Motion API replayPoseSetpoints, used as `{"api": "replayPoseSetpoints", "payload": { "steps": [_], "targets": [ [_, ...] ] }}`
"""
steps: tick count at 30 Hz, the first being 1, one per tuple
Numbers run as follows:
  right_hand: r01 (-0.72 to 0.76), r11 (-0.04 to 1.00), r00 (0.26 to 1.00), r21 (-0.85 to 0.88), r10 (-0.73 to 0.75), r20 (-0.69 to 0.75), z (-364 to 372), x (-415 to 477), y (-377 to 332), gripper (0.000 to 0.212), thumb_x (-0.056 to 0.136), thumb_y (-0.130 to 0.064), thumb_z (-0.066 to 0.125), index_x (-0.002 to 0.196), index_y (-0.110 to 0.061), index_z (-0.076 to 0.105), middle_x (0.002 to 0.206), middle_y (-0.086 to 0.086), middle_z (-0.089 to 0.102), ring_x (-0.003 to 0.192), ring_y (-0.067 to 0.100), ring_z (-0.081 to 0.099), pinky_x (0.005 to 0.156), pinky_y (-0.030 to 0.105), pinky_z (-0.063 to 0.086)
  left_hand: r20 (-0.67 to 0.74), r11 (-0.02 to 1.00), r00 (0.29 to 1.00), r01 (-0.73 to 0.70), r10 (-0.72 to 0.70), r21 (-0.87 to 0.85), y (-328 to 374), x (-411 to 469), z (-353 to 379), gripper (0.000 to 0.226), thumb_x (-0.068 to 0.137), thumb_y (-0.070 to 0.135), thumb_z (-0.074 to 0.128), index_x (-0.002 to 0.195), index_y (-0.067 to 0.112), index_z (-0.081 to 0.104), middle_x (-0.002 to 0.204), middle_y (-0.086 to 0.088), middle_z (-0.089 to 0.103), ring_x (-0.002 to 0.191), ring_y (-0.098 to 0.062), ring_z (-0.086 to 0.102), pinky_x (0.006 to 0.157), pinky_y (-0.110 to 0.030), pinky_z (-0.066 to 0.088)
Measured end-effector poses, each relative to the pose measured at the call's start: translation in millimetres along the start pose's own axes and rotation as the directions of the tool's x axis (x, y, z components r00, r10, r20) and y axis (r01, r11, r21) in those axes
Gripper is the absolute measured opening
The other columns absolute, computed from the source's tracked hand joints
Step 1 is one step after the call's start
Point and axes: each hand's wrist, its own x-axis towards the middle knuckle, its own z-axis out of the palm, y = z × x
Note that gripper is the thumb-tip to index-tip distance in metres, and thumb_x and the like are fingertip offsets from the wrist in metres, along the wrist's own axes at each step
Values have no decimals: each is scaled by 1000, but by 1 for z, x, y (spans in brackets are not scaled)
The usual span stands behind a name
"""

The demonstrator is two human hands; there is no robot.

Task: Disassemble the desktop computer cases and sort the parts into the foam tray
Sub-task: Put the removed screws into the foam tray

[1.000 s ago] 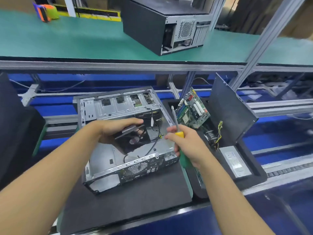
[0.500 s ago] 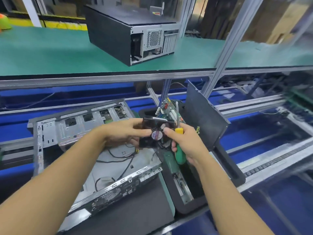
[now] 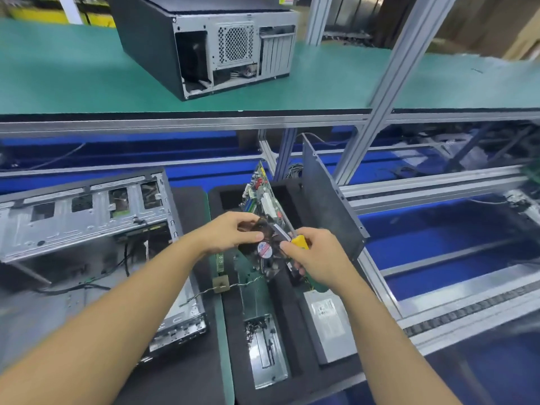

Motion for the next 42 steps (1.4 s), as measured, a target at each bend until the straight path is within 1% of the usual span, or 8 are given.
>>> {"api": "replayPoseSetpoints", "payload": {
  "steps": [3, 8, 11, 14, 21, 27, 31, 42],
  "targets": [
    [-7, 995, 990, 95, 20, -141, -13, 1, 7, 23, 89, -30, 70, 78, -11, 65, 55, 7, 59, 49, 18, 54, 55, 44, 55, -27, 1000, 999, 20, -20, -2, 13, 8, 5, 29, 91, 44, 68, 117, 53, 60, 113, 20, 65, 98, -1, 67, 85, -25, 58],
    [105, 994, 968, 36, -94, -233, -50, -1, -26, 22, 90, -36, 71, 84, -16, 65, 59, 9, 62, 44, 10, 55, 46, 17, 47, 338, 930, 889, 207, -308, 304, 22, -8, -23, 122, 67, 76, 72, 160, 24, 12, 121, 19, 66, 112, -12, 66, 102, -36, 52],
    [155, 988, 964, 3, -150, -219, -49, 4, -45, 21, 89, -35, 73, 86, -16, 65, 59, 9, 61, 43, 10, 54, 47, 21, 48, 297, 869, 858, 284, -419, 405, 14, -15, -19, 98, 84, 57, 68, 159, 16, 19, 116, 10, 65, 115, -17, 65, 105, -38, 49],
    [122, 989, 975, -84, -135, -174, -36, 11, -44, 20, 87, -39, 73, 81, -22, 64, 63, 6, 64, 55, 22, 62, 58, 38, 57, 184, 889, 899, 329, -398, 320, 9, -6, -6, 67, 97, 43, 62, 152, 17, 36, 127, -4, 64, 103, -20, 69, 78, -32, 51],
    [-121, 983, 990, -141, 110, -82, 22, 30, 22, 24, 83, -32, 74, 73, -17, 58, 66, 10, 63, 71, 35, 66, 69, 48, 58, -6, 886, 897, 436, -441, 158, -10, 14, 24, 66, 93, 11, 60, 152, 15, 30, 101, -21, 69, 67, -27, 54, 58, -31, 42],
    [-249, 945, 967, -213, 254, -6, 82, 43, 78, 20, 85, -26, 72, 89, -7, 66, 85, 15, 71, 84, 37, 69, 77, 43, 57, -127, 828, 882, 470, -454, 305, -35, 17, 33, 43, 92, 12, 55, 134, 15, 59, 131, -7, 64, 115, -26, 62, 99, -32, 50],
    [-352, 891, 934, -286, 353, -48, 119, 57, 94, 25, 88, -27, 71, 100, -5, 68, 101, 16, 71, 94, 32, 67, 71, 29, 49, -242, 831, 866, 492, -437, 261, -43, 12, 30, 38, 92, 15, 50, 129, 21, 58, 136, -5, 60, 115, -26, 61, 99, -32, 50],
    [-429, 800, 894, -419, 444, -67, 162, 43, 126, 29, 102, -29, 56, 111, -2, 59, 113, 18, 68, 104, 35, 67, 75, 34, 49, -269, 916, 915, 356, -301, 187, -27, -5, 21, 27, 95, 18, 48, 120, 23, 58, 110, 7, 66, 97, -17, 62, 80, -30, 48]
  ]
}}
